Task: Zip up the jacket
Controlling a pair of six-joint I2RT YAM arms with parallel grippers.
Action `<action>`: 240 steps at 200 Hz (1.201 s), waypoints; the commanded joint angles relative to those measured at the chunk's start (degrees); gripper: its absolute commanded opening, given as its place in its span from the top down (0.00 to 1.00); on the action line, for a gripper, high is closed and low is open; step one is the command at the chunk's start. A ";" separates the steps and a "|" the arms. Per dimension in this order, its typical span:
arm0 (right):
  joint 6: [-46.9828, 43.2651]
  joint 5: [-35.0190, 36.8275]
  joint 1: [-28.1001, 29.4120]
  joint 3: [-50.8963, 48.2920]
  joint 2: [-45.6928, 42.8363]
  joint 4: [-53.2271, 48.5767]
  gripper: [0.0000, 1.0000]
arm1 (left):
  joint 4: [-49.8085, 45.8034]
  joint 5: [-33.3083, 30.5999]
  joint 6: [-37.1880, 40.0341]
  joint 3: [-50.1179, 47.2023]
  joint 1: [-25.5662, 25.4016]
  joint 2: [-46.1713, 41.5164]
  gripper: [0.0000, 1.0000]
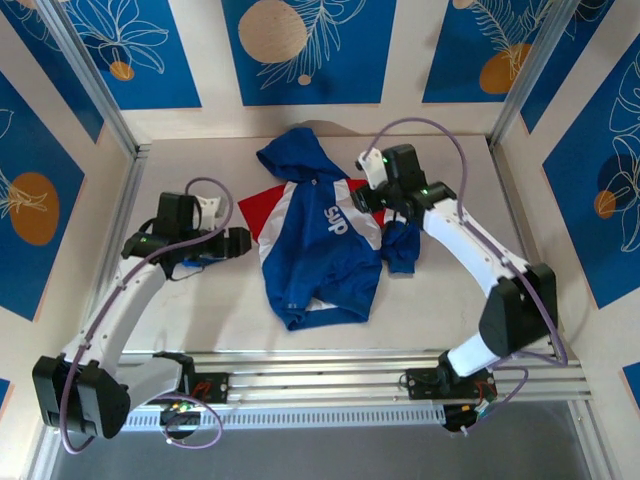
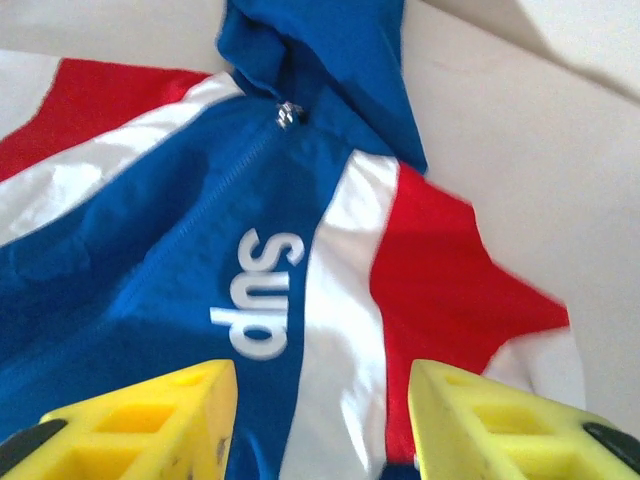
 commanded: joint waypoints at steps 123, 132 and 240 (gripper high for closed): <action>16.91 -3.46 -20.35 -45.78 -25.25 38.54 0.01 | 51.86 -23.45 9.19 -33.28 7.25 -4.15 0.00; 16.47 -2.69 -20.33 -46.57 -24.12 40.42 0.01 | 55.14 -23.58 9.36 -34.88 7.25 -3.47 0.00; 16.54 -1.98 -21.05 -49.76 -10.23 60.01 0.01 | 74.43 -23.91 13.14 -38.08 7.51 7.28 0.00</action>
